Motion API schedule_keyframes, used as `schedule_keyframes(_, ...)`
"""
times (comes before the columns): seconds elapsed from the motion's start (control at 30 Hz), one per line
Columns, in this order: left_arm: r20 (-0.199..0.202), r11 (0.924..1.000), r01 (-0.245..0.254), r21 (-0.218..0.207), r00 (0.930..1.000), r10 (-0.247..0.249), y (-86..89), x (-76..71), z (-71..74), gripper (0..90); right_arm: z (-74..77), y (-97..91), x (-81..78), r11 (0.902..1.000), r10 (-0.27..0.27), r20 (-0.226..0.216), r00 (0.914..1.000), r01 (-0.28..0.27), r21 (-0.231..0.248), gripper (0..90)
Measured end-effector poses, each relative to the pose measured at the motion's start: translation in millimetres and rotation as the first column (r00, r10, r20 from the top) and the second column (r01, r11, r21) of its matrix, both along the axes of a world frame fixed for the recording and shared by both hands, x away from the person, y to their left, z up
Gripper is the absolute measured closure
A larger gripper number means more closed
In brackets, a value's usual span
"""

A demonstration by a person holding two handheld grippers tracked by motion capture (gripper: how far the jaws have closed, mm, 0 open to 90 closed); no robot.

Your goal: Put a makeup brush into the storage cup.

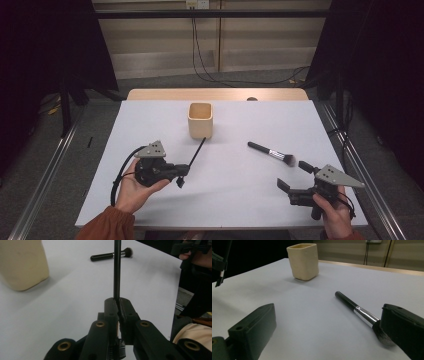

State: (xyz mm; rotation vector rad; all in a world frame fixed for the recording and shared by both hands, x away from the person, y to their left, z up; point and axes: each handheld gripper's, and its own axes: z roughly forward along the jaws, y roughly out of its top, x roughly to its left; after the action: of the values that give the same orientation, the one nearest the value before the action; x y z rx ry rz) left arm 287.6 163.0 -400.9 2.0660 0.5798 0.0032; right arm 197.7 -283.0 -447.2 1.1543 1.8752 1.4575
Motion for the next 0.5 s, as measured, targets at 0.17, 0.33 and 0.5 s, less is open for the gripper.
schedule_keyframes(0.17, -0.011, 0.9987, 0.049, -0.014, 0.9987, -0.049, -9.2, -2.8, 0.5, 85.6, 5.9, 9.8, 6.4, 0.9986, 0.051, 0.014, 0.9986, -0.051, -0.009, 0.3)
schedule_keyframes(0.33, -0.021, 0.9976, 0.069, -0.005, 0.9974, -0.069, -17.3, -2.1, 0.0, 85.7, 11.5, 19.5, 12.8, 0.9962, 0.087, 0.024, 0.9959, -0.087, -0.005, 0.1)
schedule_keyframes(0.5, -0.025, 0.9961, 0.088, 0.007, 0.9958, -0.088, -21.7, -1.9, 1.5, 85.7, 18.4, 28.9, 20.7, 0.9920, 0.126, 0.034, 0.9915, -0.126, 0.001, 0.1)
